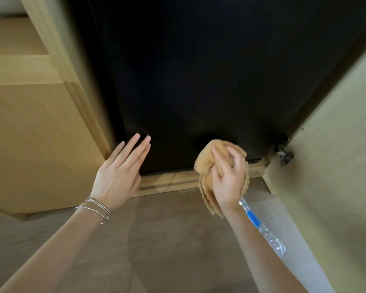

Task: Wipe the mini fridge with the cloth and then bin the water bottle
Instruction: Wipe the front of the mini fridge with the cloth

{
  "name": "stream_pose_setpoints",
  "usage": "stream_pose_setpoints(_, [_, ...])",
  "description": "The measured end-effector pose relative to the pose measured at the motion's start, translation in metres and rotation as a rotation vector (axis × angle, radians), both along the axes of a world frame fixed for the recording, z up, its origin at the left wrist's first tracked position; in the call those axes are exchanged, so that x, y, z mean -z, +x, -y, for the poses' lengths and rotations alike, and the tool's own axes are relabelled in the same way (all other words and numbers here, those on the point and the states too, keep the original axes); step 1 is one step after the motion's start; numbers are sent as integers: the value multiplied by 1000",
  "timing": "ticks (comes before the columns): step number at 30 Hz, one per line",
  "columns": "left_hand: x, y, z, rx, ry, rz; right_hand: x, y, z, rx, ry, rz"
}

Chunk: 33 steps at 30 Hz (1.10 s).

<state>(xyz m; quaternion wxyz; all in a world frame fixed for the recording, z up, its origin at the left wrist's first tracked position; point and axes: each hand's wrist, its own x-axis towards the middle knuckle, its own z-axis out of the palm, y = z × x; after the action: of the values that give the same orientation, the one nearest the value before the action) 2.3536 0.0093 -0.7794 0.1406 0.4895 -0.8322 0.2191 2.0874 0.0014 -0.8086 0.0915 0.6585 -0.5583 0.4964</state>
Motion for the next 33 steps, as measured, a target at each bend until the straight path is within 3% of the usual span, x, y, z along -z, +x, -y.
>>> stream_pose_setpoints(4, [0, 0, 0, -7, -6, 10, -4, 29, 19, 144, -15, 187])
stream_pose_setpoints(6, [1, -1, 0, -12, -14, 10, 5, 40, 17, 125, -39, 172])
stream_pose_setpoints(10, [2, -3, 1, -17, -1, 19, 32, 51, 14, 2, 38, -8])
stream_pose_setpoints(14, [2, -4, 1, -20, 11, 26, 59, 51, 7, -73, 230, -348])
stream_pose_setpoints(18, [5, -7, 1, -16, 12, -1, 55, 33, -8, -153, 314, -452])
stream_pose_setpoints(24, [7, -13, 1, -9, 20, -77, -13, -13, -10, 43, 34, -49])
stream_pose_setpoints(30, [8, -21, 1, 2, 22, -126, -15, -8, 27, 179, -50, 46])
stream_pose_setpoints(33, [7, -21, 1, 1, 19, -101, 17, 3, 14, 48, 51, 2])
